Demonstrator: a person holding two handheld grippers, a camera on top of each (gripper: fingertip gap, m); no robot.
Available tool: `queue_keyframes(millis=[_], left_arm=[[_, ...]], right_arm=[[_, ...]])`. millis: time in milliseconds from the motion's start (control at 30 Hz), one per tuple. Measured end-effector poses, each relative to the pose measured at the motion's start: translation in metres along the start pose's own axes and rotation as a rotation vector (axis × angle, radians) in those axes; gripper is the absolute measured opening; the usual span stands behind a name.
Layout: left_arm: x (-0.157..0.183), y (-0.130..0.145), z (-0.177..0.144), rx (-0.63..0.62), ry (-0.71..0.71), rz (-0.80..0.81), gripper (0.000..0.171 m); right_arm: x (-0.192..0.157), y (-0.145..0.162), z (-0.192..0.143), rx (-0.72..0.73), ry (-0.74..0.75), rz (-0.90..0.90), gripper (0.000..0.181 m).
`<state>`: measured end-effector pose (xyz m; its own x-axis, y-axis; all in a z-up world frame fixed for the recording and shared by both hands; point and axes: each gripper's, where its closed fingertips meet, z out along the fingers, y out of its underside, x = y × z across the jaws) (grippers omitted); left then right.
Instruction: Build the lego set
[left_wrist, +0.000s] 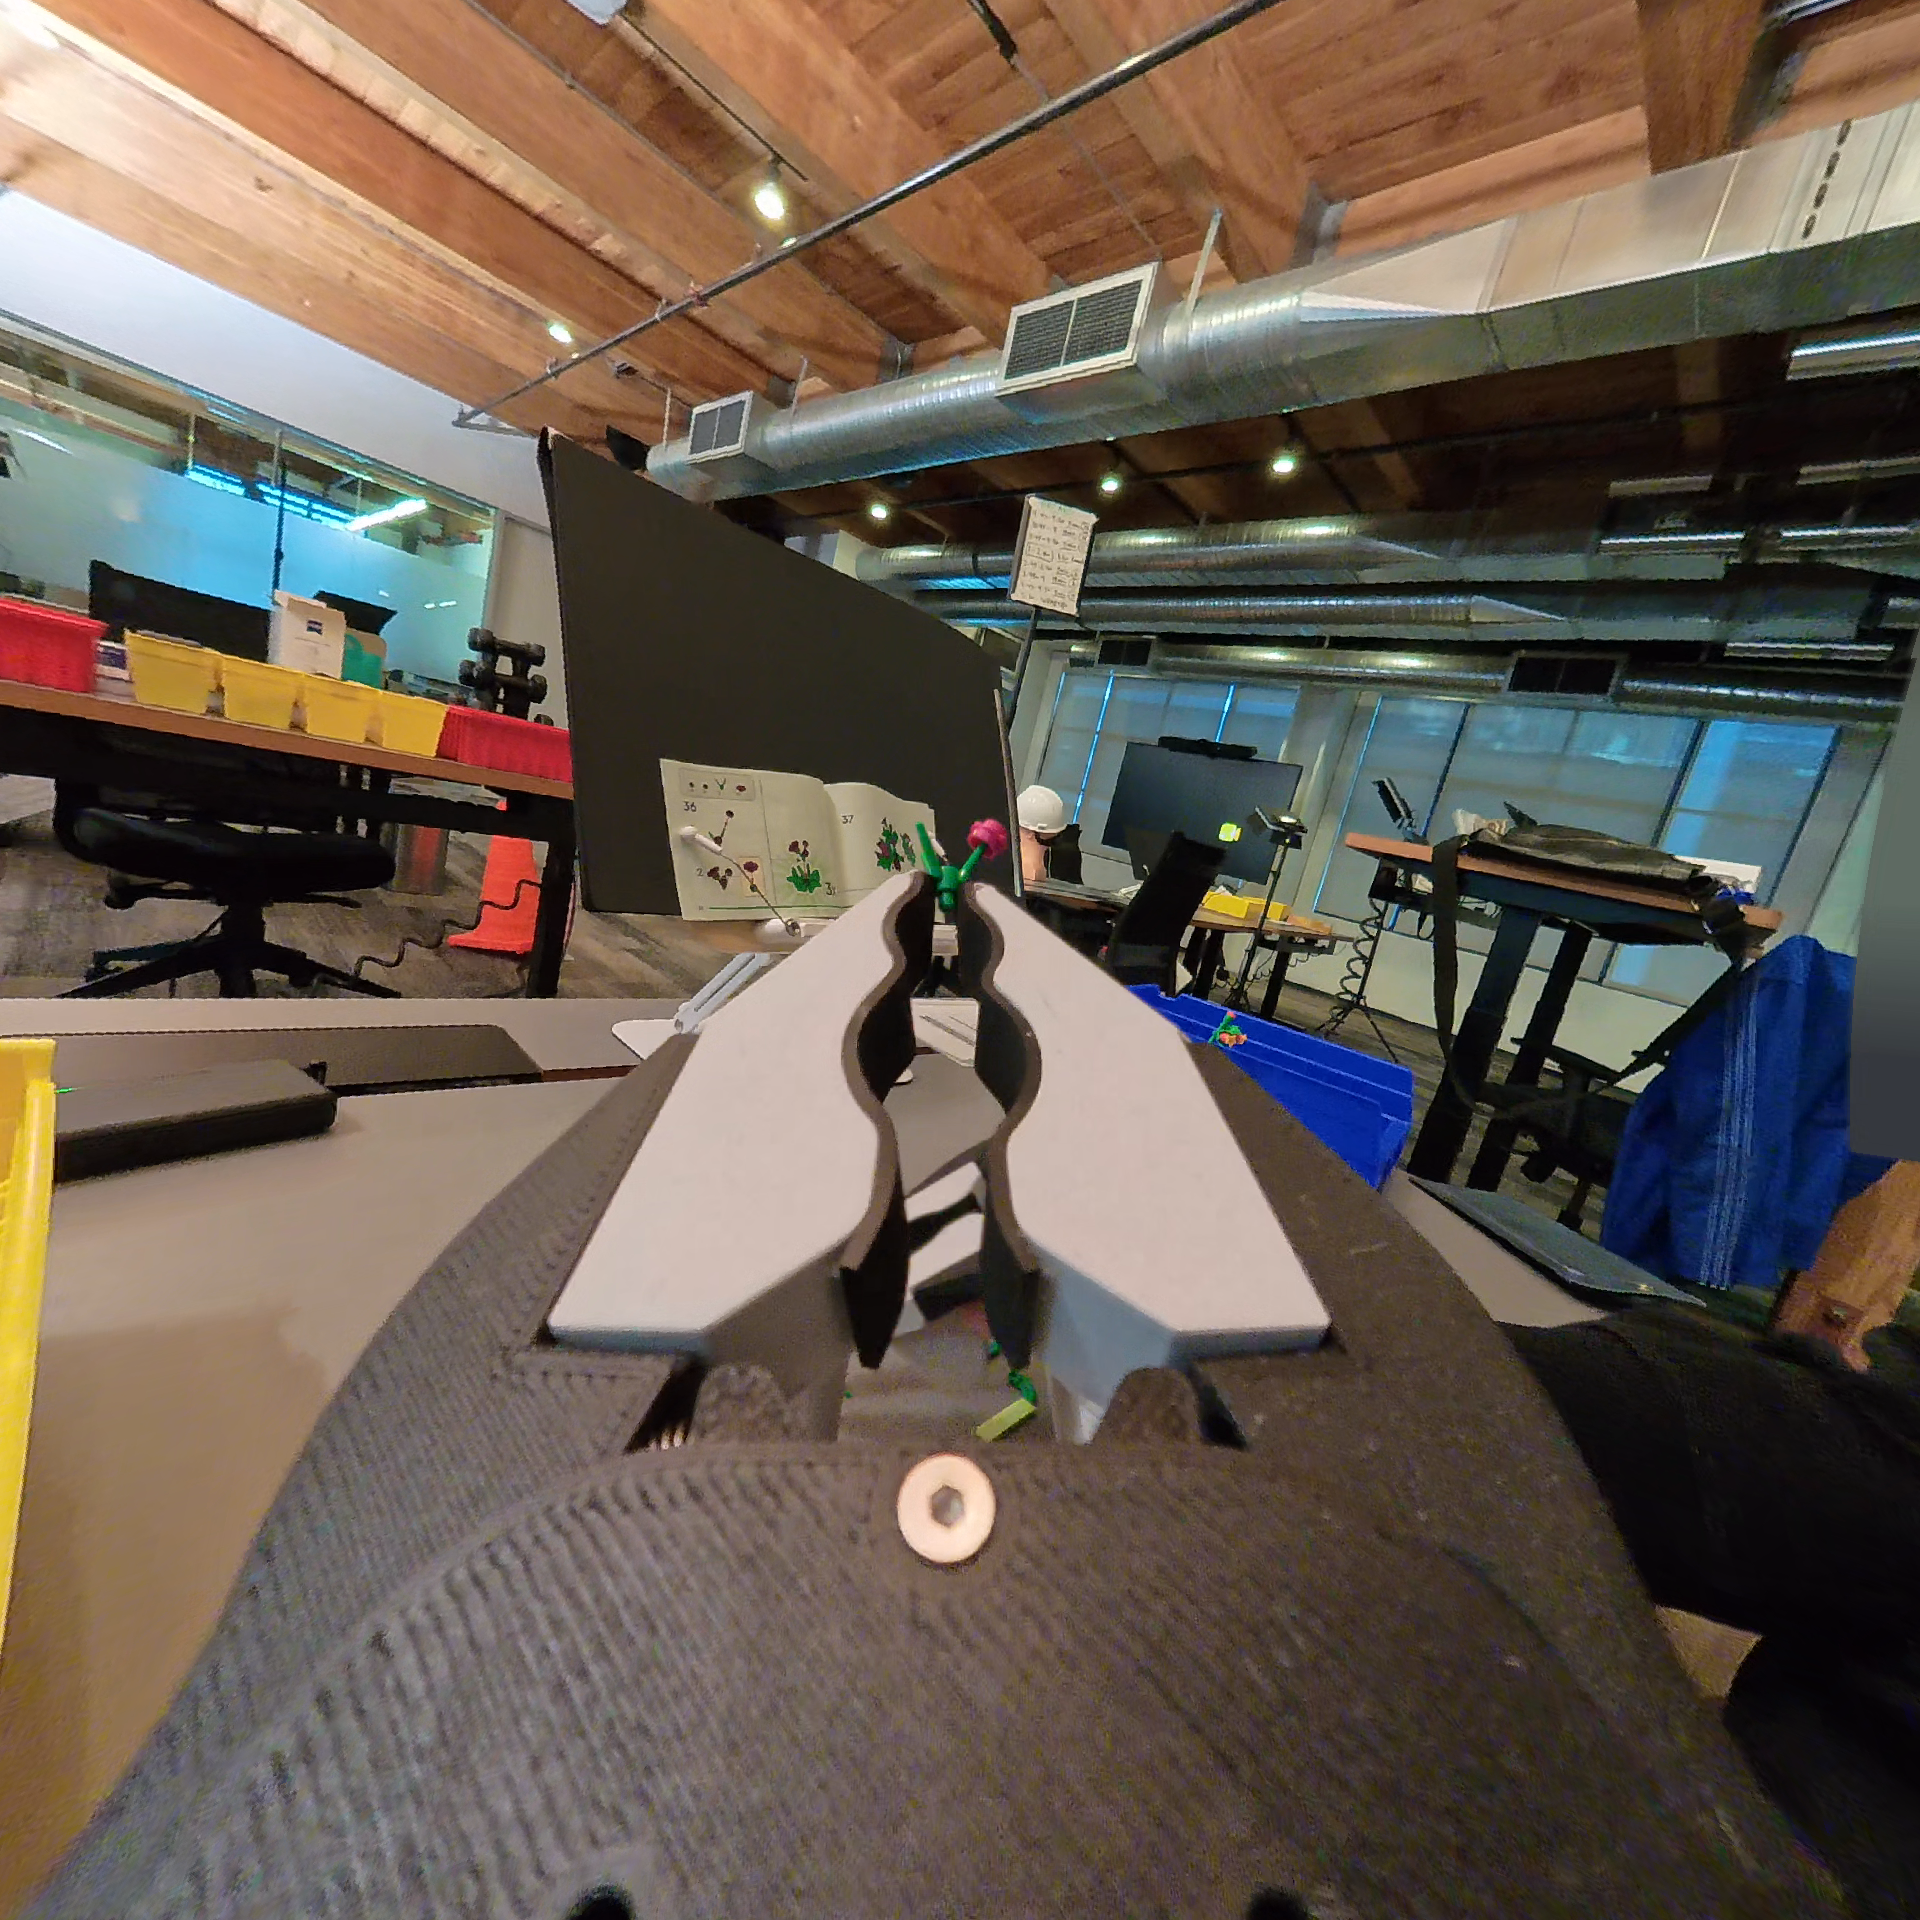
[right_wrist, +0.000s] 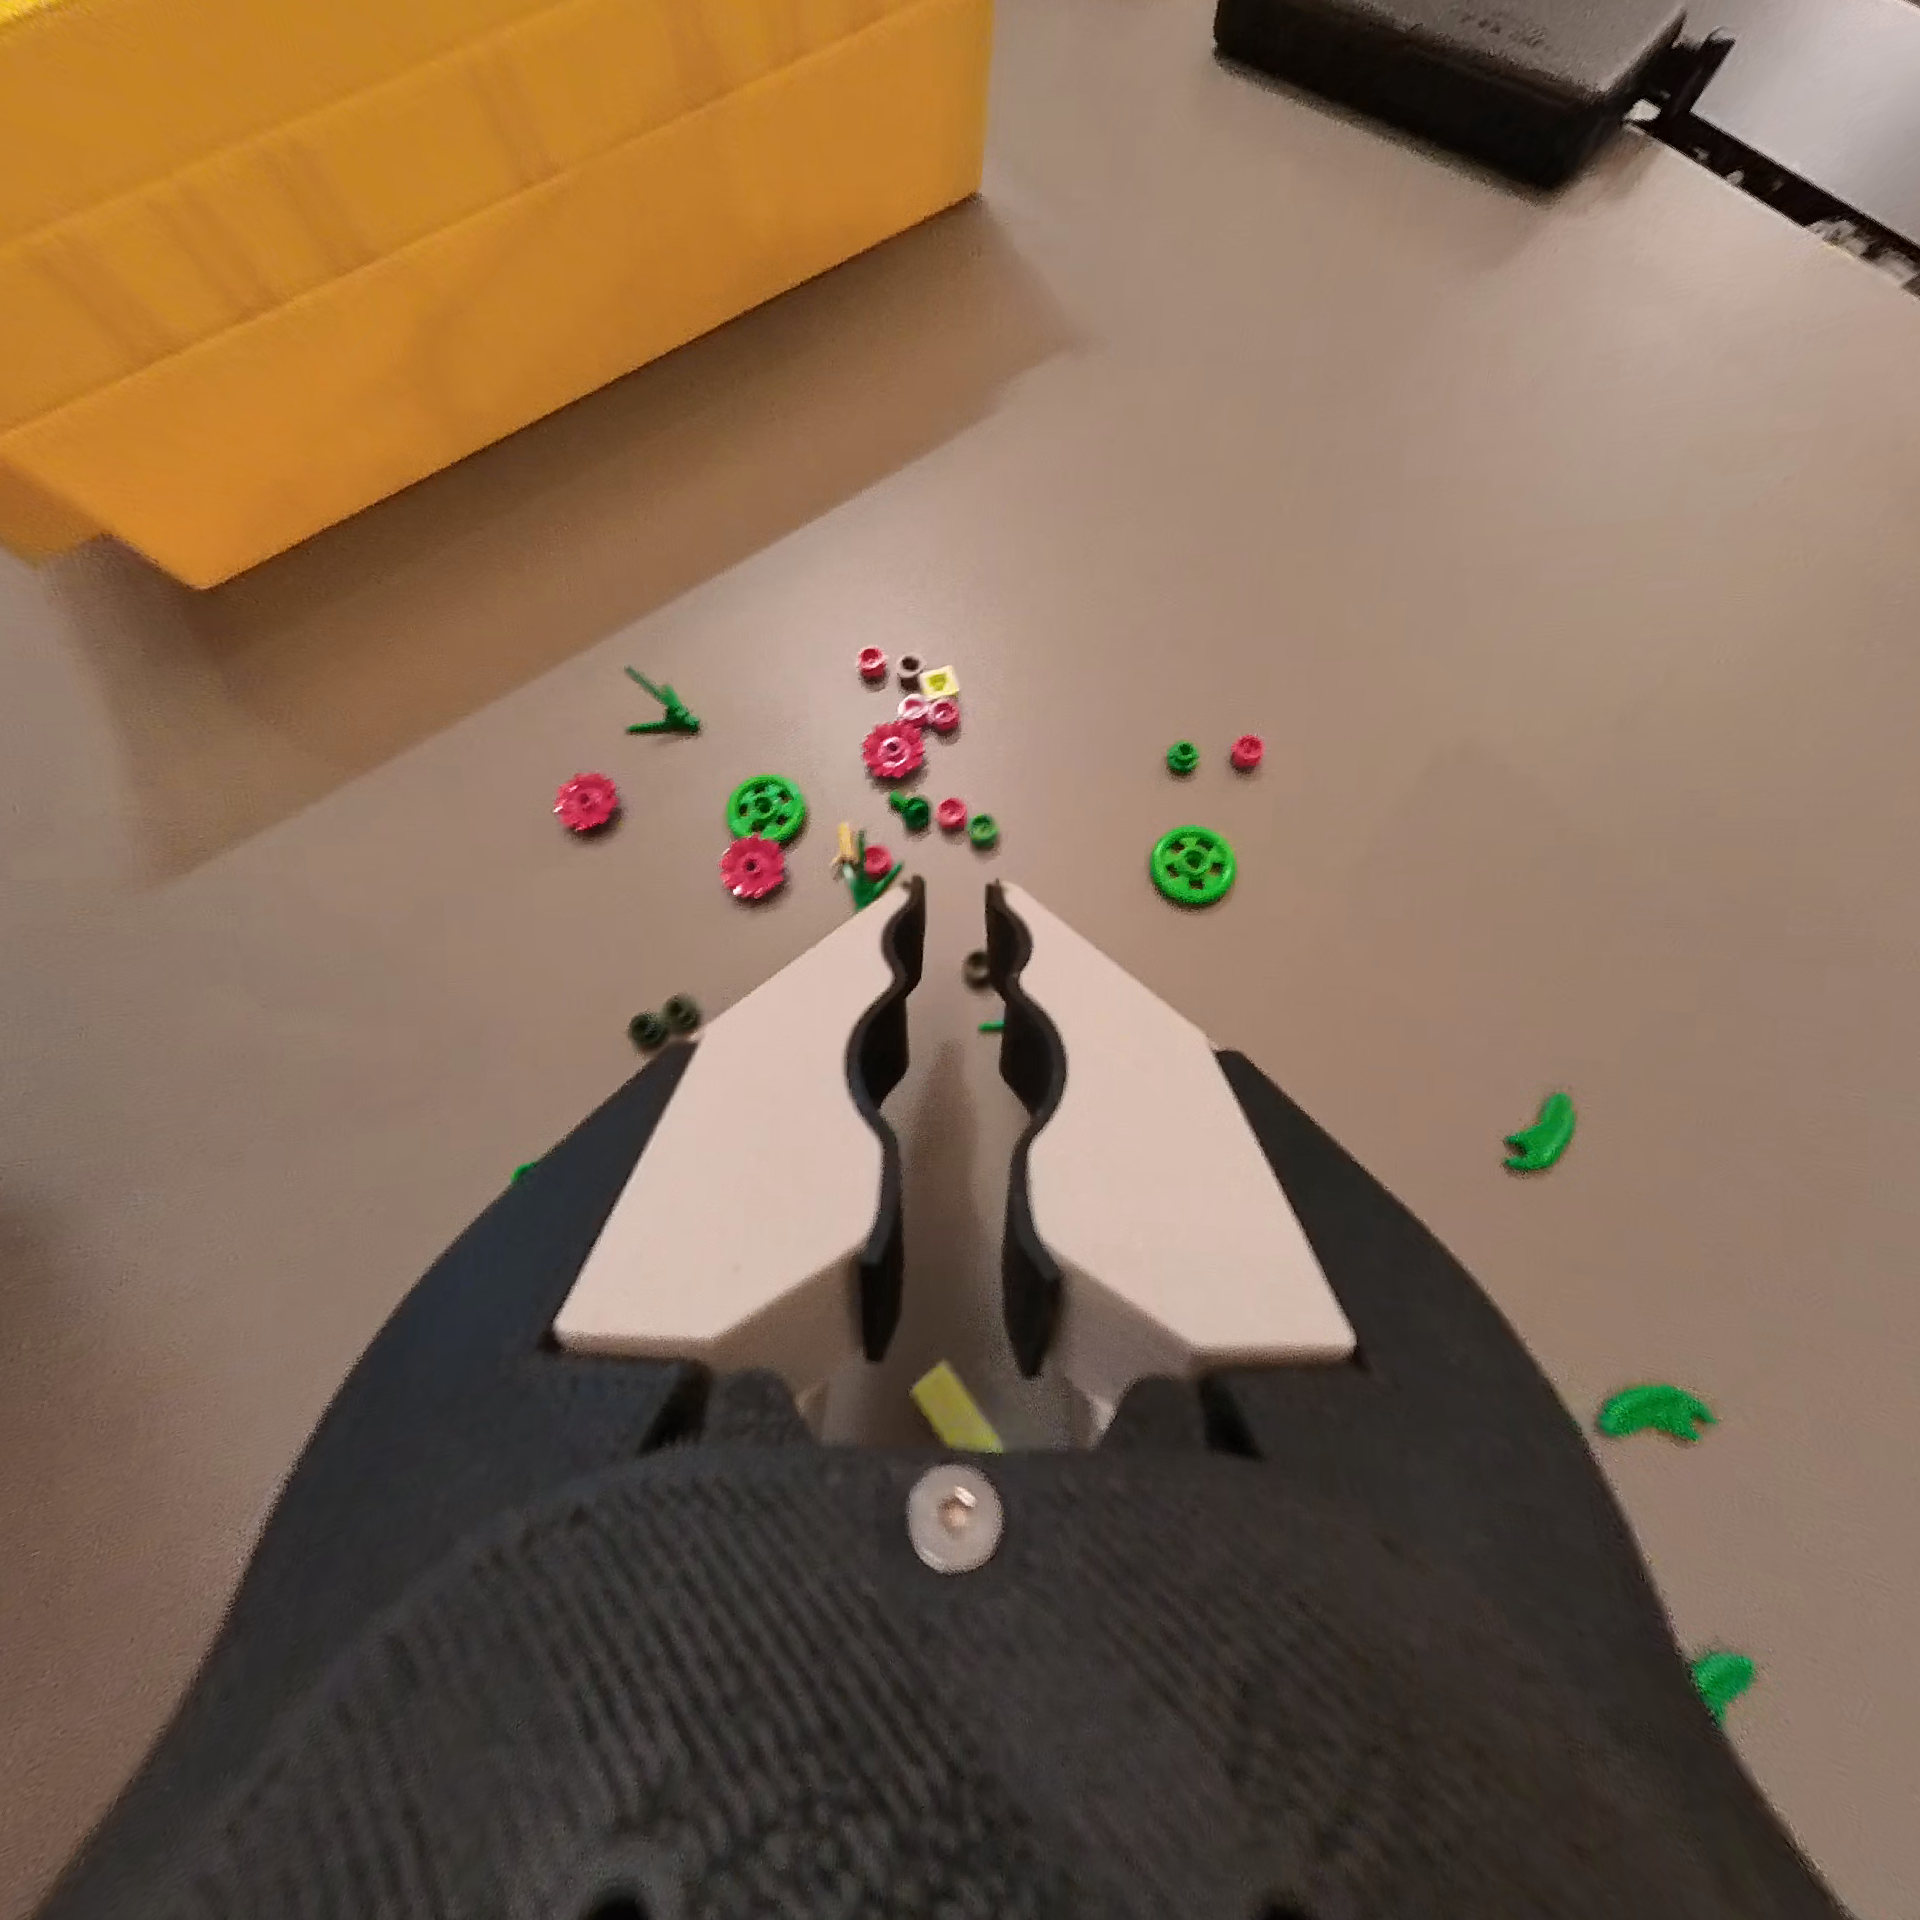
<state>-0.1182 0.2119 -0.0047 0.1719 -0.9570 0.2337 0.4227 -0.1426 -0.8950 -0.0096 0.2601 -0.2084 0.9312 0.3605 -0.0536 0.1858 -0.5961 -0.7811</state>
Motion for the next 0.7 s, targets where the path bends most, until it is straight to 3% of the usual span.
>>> queue_keyframes(millis=[200,700], left_arm=[[0.002,-0.001,0.0,-0.001,0.001,0.014,0.001],[-0.003,-0.001,-0.001,0.022,0.01,-0.028,0.001]], right_arm=[[0.003,-0.014,0.021,-0.006,-0.064,-0.028,0.011],[-0.016,0.006,0.03,-0.119,-0.129,-0.135,0.007]])
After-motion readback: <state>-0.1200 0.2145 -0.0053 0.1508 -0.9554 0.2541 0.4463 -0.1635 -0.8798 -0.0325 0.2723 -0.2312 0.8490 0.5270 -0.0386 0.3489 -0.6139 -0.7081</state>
